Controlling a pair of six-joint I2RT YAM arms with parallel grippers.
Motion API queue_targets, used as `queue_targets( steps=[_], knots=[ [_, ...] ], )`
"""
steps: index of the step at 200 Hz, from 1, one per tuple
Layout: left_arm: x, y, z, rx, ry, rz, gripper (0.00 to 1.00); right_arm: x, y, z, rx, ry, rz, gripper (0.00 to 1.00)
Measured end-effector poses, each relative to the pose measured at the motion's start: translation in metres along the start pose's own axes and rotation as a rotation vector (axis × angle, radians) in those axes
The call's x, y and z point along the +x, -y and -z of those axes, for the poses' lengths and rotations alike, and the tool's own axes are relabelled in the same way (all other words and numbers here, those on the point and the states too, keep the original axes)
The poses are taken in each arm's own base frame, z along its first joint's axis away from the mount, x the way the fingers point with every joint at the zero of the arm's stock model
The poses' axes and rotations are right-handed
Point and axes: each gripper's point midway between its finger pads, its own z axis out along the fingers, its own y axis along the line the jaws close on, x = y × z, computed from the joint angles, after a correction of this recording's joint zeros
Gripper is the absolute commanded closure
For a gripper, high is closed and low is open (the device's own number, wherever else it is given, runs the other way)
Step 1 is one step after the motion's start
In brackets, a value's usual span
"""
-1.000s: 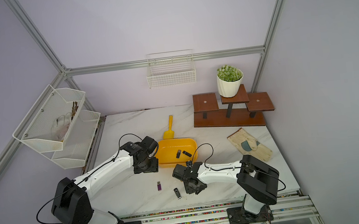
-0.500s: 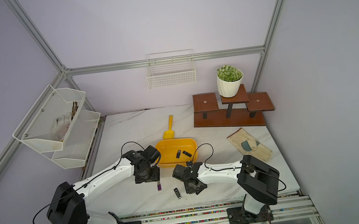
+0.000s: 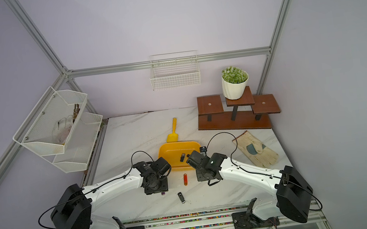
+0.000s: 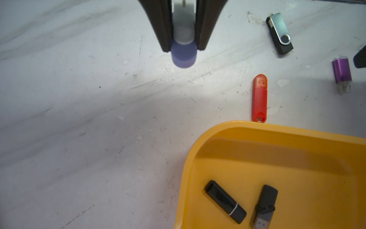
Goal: Put the usb flash drive into the storage box
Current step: Pick up the USB flash from the center of the board.
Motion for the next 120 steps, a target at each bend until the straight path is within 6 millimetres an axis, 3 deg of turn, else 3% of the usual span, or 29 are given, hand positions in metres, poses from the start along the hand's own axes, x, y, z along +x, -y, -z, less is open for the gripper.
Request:
queue_targets(
  steps=[32,63,120],
  knots=[
    [0.004,0.001,-0.014,-0.019,-0.003,0.019,0.48,0.002,0.015,-0.003,0.029,-0.016,0.009,1.0],
    [0.005,0.002,-0.028,-0.034,-0.007,0.037,0.57,0.001,0.017,-0.003,0.032,-0.018,0.022,1.0],
    [0.0,0.007,-0.029,-0.012,0.016,0.063,0.65,0.001,0.018,-0.002,0.031,-0.018,0.033,1.0]
  ],
)
